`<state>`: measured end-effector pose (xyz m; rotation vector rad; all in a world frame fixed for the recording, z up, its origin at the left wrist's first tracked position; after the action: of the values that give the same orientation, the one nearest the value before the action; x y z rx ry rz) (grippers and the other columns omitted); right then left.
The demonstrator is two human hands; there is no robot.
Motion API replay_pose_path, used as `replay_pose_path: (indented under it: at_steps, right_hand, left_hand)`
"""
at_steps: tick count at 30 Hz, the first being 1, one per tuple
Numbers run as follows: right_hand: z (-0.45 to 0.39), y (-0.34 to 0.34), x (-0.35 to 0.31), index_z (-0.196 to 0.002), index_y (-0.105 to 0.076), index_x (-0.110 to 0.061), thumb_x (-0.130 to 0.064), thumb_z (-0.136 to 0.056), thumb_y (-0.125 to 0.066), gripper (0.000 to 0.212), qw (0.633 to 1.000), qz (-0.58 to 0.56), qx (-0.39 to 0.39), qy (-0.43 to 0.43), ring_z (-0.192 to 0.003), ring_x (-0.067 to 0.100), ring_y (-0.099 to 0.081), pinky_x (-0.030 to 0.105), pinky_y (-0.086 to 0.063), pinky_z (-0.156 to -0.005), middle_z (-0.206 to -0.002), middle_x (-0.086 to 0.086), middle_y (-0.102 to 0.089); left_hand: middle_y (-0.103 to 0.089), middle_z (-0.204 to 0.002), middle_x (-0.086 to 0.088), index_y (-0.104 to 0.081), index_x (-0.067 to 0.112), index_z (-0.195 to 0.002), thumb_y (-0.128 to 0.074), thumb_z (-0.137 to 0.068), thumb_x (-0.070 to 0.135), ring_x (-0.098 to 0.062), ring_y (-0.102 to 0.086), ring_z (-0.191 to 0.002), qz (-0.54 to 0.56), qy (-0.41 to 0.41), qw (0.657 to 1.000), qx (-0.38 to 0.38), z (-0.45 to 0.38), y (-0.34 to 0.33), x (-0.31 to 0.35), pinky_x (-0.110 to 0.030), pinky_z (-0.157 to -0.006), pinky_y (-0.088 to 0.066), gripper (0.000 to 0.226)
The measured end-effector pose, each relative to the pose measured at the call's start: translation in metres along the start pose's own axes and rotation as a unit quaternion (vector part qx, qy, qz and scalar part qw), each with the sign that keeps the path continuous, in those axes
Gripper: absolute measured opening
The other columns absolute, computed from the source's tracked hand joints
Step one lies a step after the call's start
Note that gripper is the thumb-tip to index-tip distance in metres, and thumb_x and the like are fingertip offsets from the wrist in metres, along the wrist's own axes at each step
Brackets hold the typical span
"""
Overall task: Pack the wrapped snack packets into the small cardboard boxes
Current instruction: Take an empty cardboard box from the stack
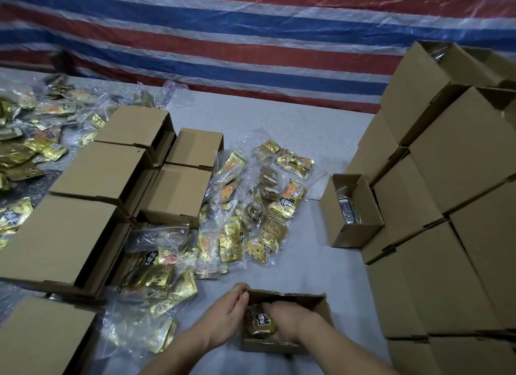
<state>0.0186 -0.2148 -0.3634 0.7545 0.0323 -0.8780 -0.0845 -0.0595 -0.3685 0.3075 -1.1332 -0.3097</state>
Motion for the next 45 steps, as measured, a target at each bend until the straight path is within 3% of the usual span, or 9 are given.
replay_pose_path:
  at_steps: [4,9,13,18,25,30,35,42,45]
  right_hand:
    - [0.000,-0.004,0.002,-0.142,-0.045,-0.019,-0.029,-0.087,-0.068,0.060,0.993,-0.114,-0.031,-0.032,-0.124,0.025,-0.055,0.032,-0.043,-0.106,-0.138,0.004,-0.057]
    - [0.016,0.012,0.016,-0.103,-0.065,-0.020,-0.040,-0.094,-0.056,0.023,0.993,-0.094,-0.026,-0.059,-0.101,0.024,-0.060,0.029,-0.044,-0.081,-0.119,0.008,-0.067]
    - [0.015,-0.003,0.012,-0.149,-0.040,-0.024,-0.057,-0.099,-0.030,0.061,0.985,-0.083,-0.106,-0.107,-0.144,0.023,-0.033,0.035,-0.024,-0.114,-0.157,0.007,-0.038]
    - [0.010,-0.026,0.004,-0.152,-0.033,-0.032,-0.057,-0.099,-0.029,0.059,0.970,-0.172,-0.115,-0.131,-0.146,0.019,-0.027,0.030,-0.021,-0.108,-0.160,0.000,-0.030]
    - [0.042,0.008,0.016,-0.086,-0.066,-0.011,-0.038,-0.096,-0.045,0.036,0.974,-0.191,0.118,-0.039,-0.088,0.023,-0.065,0.031,-0.047,-0.075,-0.089,0.006,-0.069]
    - [0.064,0.043,0.026,-0.123,-0.060,-0.023,-0.037,-0.092,-0.055,0.033,0.926,-0.070,0.366,0.053,-0.108,0.009,-0.051,0.029,-0.043,-0.097,-0.116,-0.009,-0.058]
    - [0.044,0.031,0.039,-0.125,-0.051,-0.019,-0.026,-0.095,-0.050,0.030,0.981,0.048,0.176,-0.060,-0.112,0.033,-0.058,0.042,-0.048,-0.087,-0.123,0.007,-0.060]
    - [0.032,0.024,0.045,-0.111,-0.056,-0.020,-0.026,-0.090,-0.046,0.024,0.981,0.007,0.180,-0.072,-0.098,0.033,-0.061,0.038,-0.045,-0.074,-0.109,0.009,-0.064]
    - [0.028,0.026,0.048,-0.107,-0.057,-0.019,-0.027,-0.093,-0.044,0.021,0.980,0.000,0.190,-0.064,-0.099,0.032,-0.060,0.037,-0.046,-0.076,-0.109,0.008,-0.063]
  left_hand:
    - [-0.062,-0.098,0.007,-0.049,0.031,-0.106,-0.033,-0.105,0.039,0.001,-0.058,-0.090,-0.021,-0.003,1.000,-0.005,-0.002,0.001,0.003,-0.026,-0.086,-0.047,0.018]
    - [-0.061,-0.109,0.011,-0.047,0.038,-0.115,-0.033,-0.105,0.041,0.010,-0.056,-0.095,-0.035,-0.002,0.999,0.000,-0.005,0.000,0.002,-0.019,-0.089,-0.045,0.017]
    - [-0.057,-0.118,0.012,-0.044,0.035,-0.129,-0.034,-0.105,0.041,0.007,-0.053,-0.104,-0.051,0.000,0.999,0.014,-0.005,-0.006,0.001,-0.019,-0.094,-0.041,0.027]
    - [-0.050,-0.131,0.015,-0.041,0.031,-0.138,-0.033,-0.105,0.039,0.002,-0.048,-0.117,-0.077,-0.013,0.997,0.023,0.002,-0.014,0.002,-0.010,-0.094,-0.033,0.035]
    - [-0.060,-0.094,0.008,-0.047,0.034,-0.117,-0.032,-0.106,0.035,-0.005,-0.058,-0.088,-0.056,-0.005,0.998,0.019,-0.014,-0.013,0.013,-0.024,-0.083,-0.044,0.018]
    - [-0.063,-0.098,0.001,-0.046,0.033,-0.109,-0.032,-0.106,0.034,-0.009,-0.059,-0.089,-0.051,-0.012,0.999,-0.002,-0.027,-0.015,0.018,-0.029,-0.083,-0.046,0.014]
    - [-0.062,-0.098,0.001,-0.045,0.033,-0.110,-0.032,-0.106,0.034,-0.007,-0.058,-0.087,-0.070,-0.001,0.997,-0.011,-0.031,-0.016,0.022,-0.016,-0.076,-0.043,0.013]
    - [-0.063,-0.103,0.000,-0.046,0.030,-0.108,-0.033,-0.105,0.040,-0.010,-0.060,-0.091,-0.066,0.027,0.997,-0.021,-0.027,-0.012,0.029,-0.029,-0.083,-0.046,0.016]
    - [-0.052,-0.125,0.013,-0.043,0.034,-0.131,-0.032,-0.102,0.054,0.000,-0.051,-0.106,-0.053,0.047,0.997,-0.012,-0.032,-0.001,0.035,-0.018,-0.086,-0.040,0.037]
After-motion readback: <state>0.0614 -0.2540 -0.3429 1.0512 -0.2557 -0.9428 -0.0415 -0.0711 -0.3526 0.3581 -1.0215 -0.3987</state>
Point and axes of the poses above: each hand's wrist, its own z-axis away from the middle knuckle, its own y-axis out of the back of the hand, x = y × z, the point moved 1 cm from there along -z, towards the middle knuckle
